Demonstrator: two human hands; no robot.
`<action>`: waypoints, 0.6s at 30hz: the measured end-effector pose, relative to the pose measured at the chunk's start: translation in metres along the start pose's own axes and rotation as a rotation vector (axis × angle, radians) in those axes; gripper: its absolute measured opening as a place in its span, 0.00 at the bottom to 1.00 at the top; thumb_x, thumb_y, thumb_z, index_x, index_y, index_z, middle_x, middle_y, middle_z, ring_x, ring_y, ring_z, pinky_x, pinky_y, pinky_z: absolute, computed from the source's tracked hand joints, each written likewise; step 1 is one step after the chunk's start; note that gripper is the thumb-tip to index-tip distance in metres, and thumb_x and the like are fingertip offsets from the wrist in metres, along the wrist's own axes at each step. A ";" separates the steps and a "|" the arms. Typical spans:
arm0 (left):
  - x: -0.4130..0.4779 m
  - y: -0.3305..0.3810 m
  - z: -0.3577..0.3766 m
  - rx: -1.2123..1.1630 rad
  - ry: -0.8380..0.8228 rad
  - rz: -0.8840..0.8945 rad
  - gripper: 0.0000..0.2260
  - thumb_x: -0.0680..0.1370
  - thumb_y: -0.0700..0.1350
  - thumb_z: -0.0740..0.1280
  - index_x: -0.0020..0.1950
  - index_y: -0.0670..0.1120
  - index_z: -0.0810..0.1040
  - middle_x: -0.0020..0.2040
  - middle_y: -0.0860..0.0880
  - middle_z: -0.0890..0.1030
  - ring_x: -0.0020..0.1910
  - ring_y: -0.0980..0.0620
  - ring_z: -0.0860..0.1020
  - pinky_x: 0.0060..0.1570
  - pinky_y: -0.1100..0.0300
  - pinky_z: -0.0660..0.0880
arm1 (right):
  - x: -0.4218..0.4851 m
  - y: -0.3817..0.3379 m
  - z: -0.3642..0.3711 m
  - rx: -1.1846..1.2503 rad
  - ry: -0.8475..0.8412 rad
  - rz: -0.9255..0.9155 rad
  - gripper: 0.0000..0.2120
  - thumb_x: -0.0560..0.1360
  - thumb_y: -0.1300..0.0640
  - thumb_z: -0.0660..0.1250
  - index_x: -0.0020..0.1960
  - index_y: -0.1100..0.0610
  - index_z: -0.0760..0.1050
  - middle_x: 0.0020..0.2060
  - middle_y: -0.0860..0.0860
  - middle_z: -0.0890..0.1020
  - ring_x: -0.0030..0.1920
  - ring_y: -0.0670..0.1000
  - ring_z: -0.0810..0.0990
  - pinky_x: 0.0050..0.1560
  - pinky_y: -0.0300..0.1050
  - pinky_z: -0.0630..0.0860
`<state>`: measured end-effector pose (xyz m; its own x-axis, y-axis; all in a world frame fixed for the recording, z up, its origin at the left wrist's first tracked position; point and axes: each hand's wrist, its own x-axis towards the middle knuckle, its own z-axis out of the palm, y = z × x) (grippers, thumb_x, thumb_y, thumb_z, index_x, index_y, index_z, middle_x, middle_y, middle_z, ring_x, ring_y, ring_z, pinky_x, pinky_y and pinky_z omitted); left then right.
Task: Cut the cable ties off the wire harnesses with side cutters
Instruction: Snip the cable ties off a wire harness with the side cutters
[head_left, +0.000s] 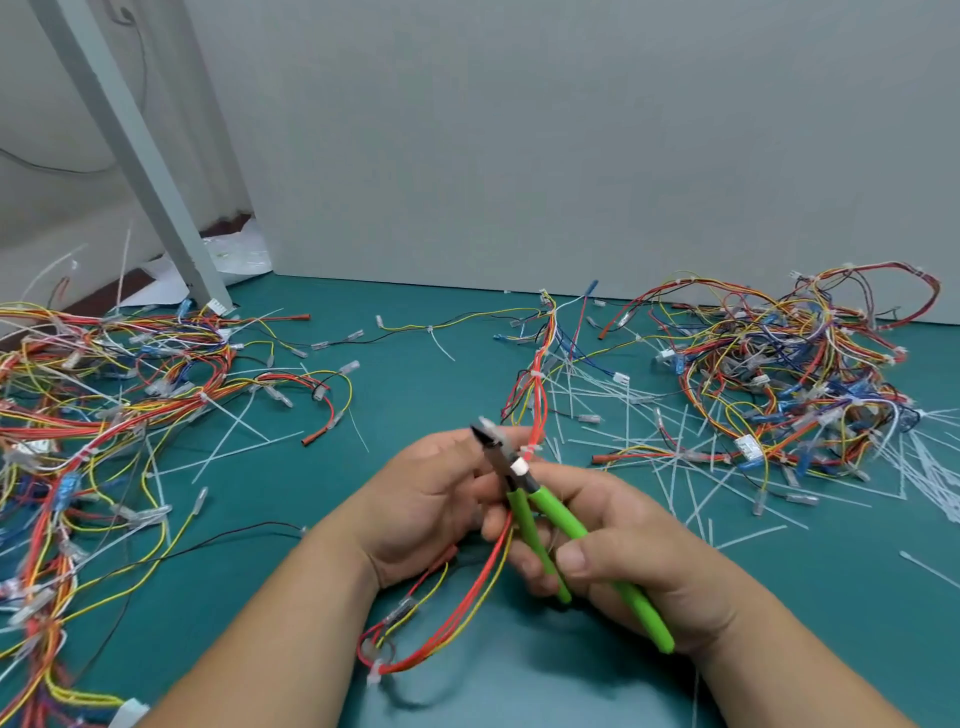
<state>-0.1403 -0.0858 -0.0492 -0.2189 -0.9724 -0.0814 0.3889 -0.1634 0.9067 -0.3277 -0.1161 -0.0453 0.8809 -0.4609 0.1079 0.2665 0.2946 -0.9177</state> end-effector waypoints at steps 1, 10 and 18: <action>0.001 -0.001 0.001 0.034 0.019 0.011 0.16 0.78 0.48 0.68 0.61 0.41 0.81 0.32 0.50 0.78 0.25 0.56 0.73 0.30 0.61 0.68 | 0.001 0.002 0.001 -0.045 0.008 0.010 0.26 0.66 0.59 0.69 0.65 0.56 0.80 0.53 0.56 0.80 0.42 0.53 0.71 0.38 0.49 0.62; 0.004 -0.001 -0.001 -0.150 0.162 0.082 0.06 0.75 0.42 0.70 0.49 0.42 0.83 0.41 0.43 0.82 0.38 0.47 0.80 0.34 0.57 0.77 | -0.001 -0.002 -0.008 0.064 0.155 -0.049 0.31 0.63 0.56 0.76 0.67 0.59 0.78 0.56 0.61 0.78 0.49 0.56 0.78 0.44 0.52 0.72; 0.006 0.004 -0.002 -0.205 0.305 0.130 0.07 0.73 0.45 0.69 0.44 0.48 0.87 0.36 0.47 0.81 0.36 0.49 0.81 0.42 0.54 0.70 | 0.002 -0.012 -0.018 0.253 0.447 -0.223 0.33 0.64 0.48 0.78 0.69 0.51 0.78 0.48 0.54 0.80 0.46 0.55 0.81 0.53 0.58 0.77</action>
<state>-0.1380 -0.0929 -0.0473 0.1080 -0.9870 -0.1187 0.5733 -0.0357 0.8186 -0.3360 -0.1353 -0.0407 0.5554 -0.8290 0.0656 0.5613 0.3154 -0.7652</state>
